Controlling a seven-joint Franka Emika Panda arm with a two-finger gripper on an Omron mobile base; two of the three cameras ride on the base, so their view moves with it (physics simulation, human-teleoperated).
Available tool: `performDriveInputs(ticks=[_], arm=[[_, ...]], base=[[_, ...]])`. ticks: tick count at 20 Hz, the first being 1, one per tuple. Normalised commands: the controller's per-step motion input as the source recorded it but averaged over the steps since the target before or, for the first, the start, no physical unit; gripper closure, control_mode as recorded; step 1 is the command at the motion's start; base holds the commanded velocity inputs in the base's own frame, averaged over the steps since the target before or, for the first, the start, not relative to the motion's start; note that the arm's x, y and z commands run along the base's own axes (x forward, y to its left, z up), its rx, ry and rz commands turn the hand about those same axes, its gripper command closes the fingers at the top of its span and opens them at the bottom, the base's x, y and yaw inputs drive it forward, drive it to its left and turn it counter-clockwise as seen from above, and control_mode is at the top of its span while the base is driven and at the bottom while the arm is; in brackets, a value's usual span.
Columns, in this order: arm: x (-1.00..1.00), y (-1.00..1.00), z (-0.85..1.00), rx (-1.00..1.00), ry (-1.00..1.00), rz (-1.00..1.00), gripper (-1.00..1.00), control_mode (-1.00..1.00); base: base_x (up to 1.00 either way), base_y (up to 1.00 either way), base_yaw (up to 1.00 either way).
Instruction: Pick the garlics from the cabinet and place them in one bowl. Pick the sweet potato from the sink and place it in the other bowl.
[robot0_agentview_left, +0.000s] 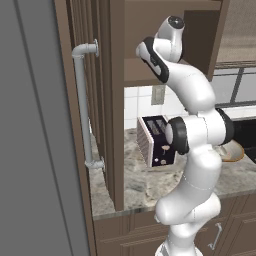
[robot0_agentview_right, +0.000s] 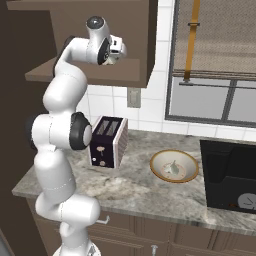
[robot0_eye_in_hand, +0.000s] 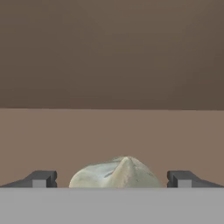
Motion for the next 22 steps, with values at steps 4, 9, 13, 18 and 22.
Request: performDriveInputs(ticks=[4, 9, 13, 18, 22], arm=[[0.0, 0.0, 0.0, 0.0, 0.0, 0.0, 1.0, -1.0], [0.0, 0.0, 0.0, 0.0, 0.0, 0.0, 1.0, -1.0], [0.0, 0.0, 0.0, 0.0, 0.0, 0.0, 1.0, -1.0], [-0.3, 0.01, 0.0, 0.0, -0.04, 0.0, 1.0, -1.0], [-0.96, 0.04, 0.0, 0.0, -0.19, 0.0, 1.0, -1.0]], base=[[0.0, 0.0, 0.0], [0.0, 0.0, 0.0], [0.0, 0.0, 0.0], [0.0, 0.0, 0.0], [0.0, 0.0, 0.0]])
